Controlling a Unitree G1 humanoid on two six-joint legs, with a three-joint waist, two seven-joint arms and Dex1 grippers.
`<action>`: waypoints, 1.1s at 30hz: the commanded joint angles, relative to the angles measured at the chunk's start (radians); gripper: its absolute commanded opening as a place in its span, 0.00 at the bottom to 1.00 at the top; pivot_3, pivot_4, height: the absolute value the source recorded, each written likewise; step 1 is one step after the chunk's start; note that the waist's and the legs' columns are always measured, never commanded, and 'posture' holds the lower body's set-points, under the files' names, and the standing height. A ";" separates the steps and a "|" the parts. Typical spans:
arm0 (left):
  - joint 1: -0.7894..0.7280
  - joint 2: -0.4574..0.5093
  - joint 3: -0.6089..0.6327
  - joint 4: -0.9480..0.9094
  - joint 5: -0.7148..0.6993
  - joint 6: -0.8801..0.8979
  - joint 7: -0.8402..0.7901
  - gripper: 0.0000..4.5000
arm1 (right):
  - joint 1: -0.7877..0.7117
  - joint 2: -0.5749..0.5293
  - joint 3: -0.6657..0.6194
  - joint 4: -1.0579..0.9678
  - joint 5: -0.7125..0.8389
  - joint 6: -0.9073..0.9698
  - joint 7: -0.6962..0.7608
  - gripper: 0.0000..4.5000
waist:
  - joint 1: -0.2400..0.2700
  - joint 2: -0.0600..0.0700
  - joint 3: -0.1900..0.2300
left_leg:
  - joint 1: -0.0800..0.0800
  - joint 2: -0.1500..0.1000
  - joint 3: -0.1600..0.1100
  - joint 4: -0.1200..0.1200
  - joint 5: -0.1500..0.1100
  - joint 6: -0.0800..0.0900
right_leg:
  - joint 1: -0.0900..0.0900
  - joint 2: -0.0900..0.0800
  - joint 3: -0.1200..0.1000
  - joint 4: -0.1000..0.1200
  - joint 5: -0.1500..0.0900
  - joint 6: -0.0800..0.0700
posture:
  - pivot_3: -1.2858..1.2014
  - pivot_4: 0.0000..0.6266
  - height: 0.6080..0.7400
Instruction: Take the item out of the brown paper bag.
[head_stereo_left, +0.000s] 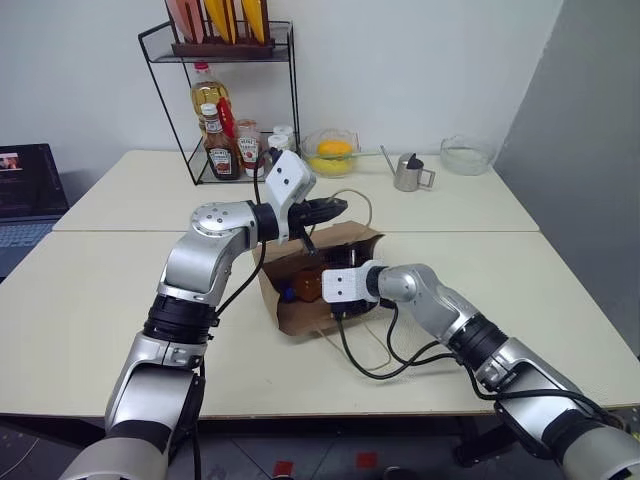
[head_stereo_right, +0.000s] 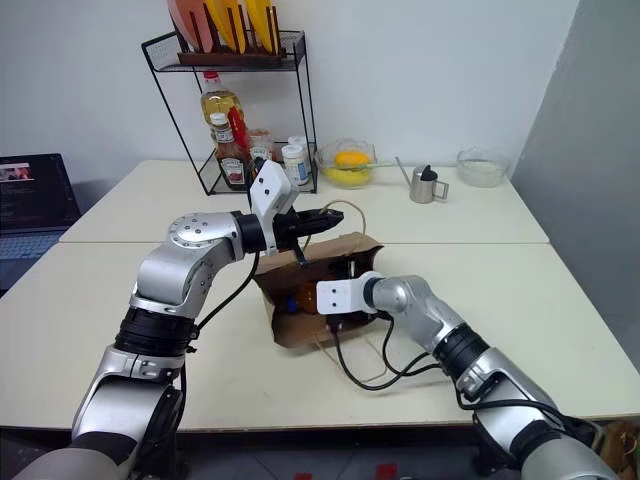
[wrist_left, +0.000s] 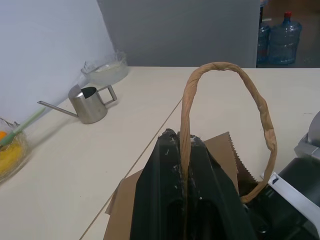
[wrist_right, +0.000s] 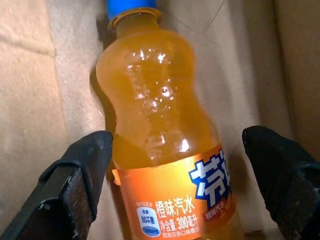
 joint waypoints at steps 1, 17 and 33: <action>-0.009 0.001 0.031 -0.031 -0.014 -0.005 0.008 0.00 | -0.046 0.026 0.008 0.058 -0.061 -0.042 -0.043 0.99 | -0.002 0.000 0.000 | 0.000 0.000 0.000 0.000 0.000 0.000 | 0.000 0.000 0.000 0.000 0.000 0.000 | 0.52 0.24 1.00; 0.005 0.002 0.033 -0.038 -0.012 0.000 0.016 0.00 | -0.059 0.050 -0.024 0.144 -0.117 -0.130 -0.082 0.72 | -0.009 0.000 0.000 | 0.001 0.000 0.000 0.000 0.000 0.000 | 0.000 0.000 0.000 0.002 0.000 0.000 | 0.52 0.24 1.00; 0.042 0.012 0.024 -0.052 0.004 -0.014 0.020 0.00 | 0.175 -0.137 -0.189 -0.342 0.056 -0.135 0.082 0.72 | -0.007 0.000 0.000 | -0.001 0.000 0.000 0.000 0.000 0.000 | 0.000 0.000 0.000 0.000 0.000 0.000 | 0.52 0.24 1.00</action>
